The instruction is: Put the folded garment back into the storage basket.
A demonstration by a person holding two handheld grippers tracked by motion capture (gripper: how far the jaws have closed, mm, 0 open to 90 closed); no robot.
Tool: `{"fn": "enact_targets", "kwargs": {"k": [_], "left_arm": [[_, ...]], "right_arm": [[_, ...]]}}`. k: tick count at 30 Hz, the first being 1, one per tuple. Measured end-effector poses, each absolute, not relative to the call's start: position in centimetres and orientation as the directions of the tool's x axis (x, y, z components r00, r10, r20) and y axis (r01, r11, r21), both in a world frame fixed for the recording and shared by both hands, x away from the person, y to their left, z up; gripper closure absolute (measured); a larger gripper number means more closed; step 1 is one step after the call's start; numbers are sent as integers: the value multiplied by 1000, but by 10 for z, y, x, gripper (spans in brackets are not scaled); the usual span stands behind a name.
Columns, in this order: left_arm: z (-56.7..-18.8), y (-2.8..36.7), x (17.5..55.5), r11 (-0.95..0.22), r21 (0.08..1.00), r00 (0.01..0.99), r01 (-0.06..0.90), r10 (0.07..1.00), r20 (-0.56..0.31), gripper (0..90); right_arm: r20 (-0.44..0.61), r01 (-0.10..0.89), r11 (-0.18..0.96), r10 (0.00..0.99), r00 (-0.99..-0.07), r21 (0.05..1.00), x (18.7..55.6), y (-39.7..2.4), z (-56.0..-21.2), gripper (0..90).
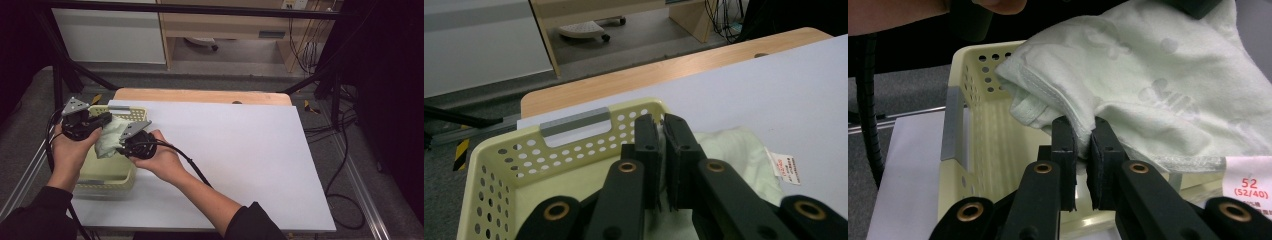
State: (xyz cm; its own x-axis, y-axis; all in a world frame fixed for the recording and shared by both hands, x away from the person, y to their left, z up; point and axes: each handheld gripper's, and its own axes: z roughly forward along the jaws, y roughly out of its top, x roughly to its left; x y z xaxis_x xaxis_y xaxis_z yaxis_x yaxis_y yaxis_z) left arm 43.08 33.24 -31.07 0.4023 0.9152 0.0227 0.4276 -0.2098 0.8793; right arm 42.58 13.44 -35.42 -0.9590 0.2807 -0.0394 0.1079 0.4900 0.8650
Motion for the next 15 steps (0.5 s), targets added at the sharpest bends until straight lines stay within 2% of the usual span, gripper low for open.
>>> {"fn": "enact_targets", "kwargs": {"k": [15], "left_arm": [[-316, 337, 434, -209, 874, 395, 439, 919, 21, 855]], "right_arm": [[-35, 117, 498, 287, -957, 859, 429, 140, -358, 835]]}}
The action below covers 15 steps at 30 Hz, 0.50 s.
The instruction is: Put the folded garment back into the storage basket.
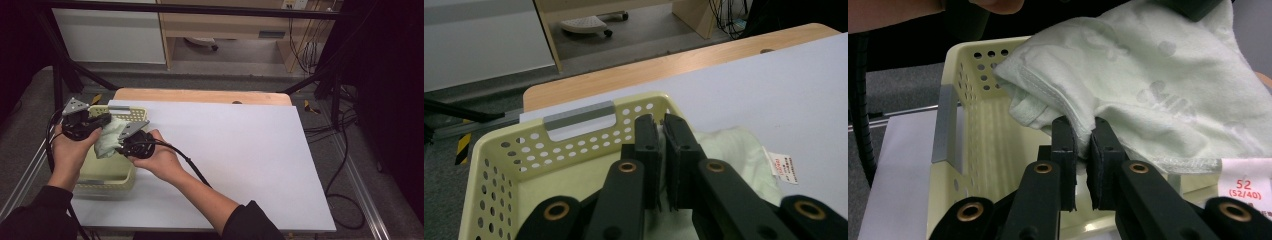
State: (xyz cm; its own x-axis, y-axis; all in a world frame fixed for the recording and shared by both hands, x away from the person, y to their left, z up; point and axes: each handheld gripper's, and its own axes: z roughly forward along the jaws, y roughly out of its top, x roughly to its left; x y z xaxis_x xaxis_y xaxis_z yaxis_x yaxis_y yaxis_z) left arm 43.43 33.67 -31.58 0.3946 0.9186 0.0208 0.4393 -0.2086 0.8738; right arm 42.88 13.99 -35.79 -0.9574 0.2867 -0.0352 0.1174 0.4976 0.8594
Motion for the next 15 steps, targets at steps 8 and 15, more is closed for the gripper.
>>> {"fn": "enact_targets", "kwargs": {"k": [8, 15], "left_arm": [[-320, 338, 436, -206, 868, 393, 452, 920, 14, 855], [-325, 338, 436, -210, 862, 392, 461, 920, 15, 855]], "right_arm": [[-33, 121, 505, 285, -958, 854, 431, 142, -363, 835], [-31, 124, 511, 284, -958, 850, 432, 143, -366, 835]]}}
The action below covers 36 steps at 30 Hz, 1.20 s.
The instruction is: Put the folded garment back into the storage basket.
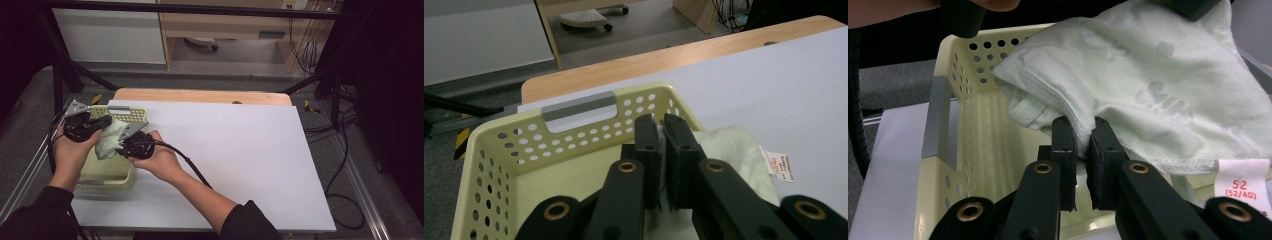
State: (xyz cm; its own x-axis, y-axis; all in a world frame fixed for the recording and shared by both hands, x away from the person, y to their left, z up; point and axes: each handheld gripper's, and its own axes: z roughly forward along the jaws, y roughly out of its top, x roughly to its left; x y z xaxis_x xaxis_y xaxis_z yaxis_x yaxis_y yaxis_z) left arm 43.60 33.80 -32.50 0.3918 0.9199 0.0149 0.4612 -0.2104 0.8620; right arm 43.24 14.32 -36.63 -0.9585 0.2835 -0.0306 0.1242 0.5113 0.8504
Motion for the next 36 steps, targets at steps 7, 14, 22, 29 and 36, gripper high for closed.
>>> {"fn": "enact_targets", "kwargs": {"k": [7, 14, 22, 29, 36], "left_arm": [[-330, 339, 436, -207, 859, 388, 468, 922, 10, 855], [-332, 343, 439, -193, 862, 382, 469, 924, -1, 855], [-333, 345, 449, -171, 872, 364, 458, 931, -9, 855], [-336, 351, 450, -173, 865, 354, 470, 935, -5, 855], [-338, 356, 451, -155, 866, 338, 476, 941, -17, 854]], "right_arm": [[-30, 125, 522, 278, -960, 844, 432, 146, -370, 835], [-23, 136, 525, 285, -958, 840, 436, 147, -372, 834], [-28, 143, 534, 299, -954, 834, 446, 152, -369, 833], [-31, 142, 547, 295, -955, 825, 448, 161, -371, 833], [-33, 140, 555, 291, -956, 820, 450, 168, -372, 832]]}}
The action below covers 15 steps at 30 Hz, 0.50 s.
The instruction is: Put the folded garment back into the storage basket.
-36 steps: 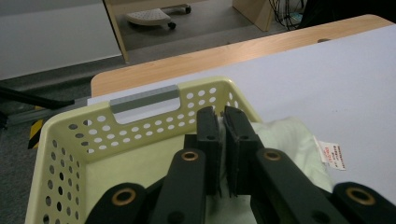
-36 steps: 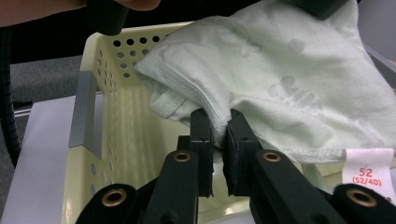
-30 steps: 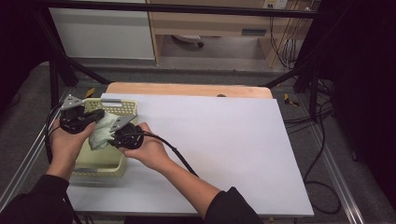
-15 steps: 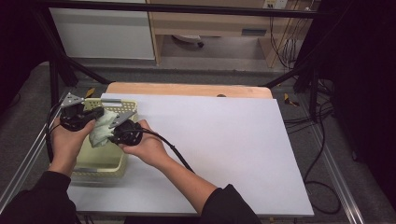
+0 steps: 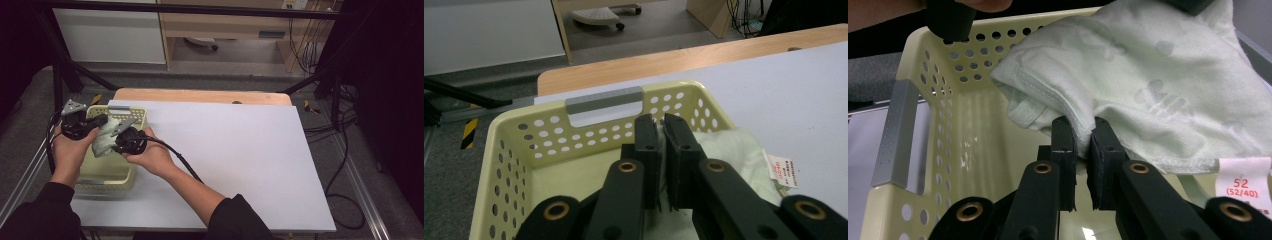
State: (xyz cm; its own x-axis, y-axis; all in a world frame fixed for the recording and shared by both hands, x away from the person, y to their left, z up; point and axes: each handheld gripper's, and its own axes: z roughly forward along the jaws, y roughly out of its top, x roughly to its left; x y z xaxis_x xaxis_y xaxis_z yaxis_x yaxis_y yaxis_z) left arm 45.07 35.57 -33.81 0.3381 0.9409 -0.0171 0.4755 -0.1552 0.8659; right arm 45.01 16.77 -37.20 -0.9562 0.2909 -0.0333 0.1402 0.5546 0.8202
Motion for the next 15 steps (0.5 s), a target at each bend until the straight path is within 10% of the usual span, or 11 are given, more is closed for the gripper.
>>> {"fn": "enact_targets", "kwargs": {"k": [4, 8, 15], "left_arm": [[-344, 356, 456, -119, 875, 337, 470, 940, -53, 792], [-350, 355, 454, -60, 872, 291, 485, 952, -96, 456], [-343, 346, 431, -66, 889, 292, 452, 953, -78, 368]], "right_arm": [[-12, 163, 550, 300, -954, 819, 451, 169, -373, 745], [10, 197, 557, 321, -947, 807, 449, 164, -373, 513], [-17, 177, 539, 335, -942, 823, 437, 132, -352, 323]]}}
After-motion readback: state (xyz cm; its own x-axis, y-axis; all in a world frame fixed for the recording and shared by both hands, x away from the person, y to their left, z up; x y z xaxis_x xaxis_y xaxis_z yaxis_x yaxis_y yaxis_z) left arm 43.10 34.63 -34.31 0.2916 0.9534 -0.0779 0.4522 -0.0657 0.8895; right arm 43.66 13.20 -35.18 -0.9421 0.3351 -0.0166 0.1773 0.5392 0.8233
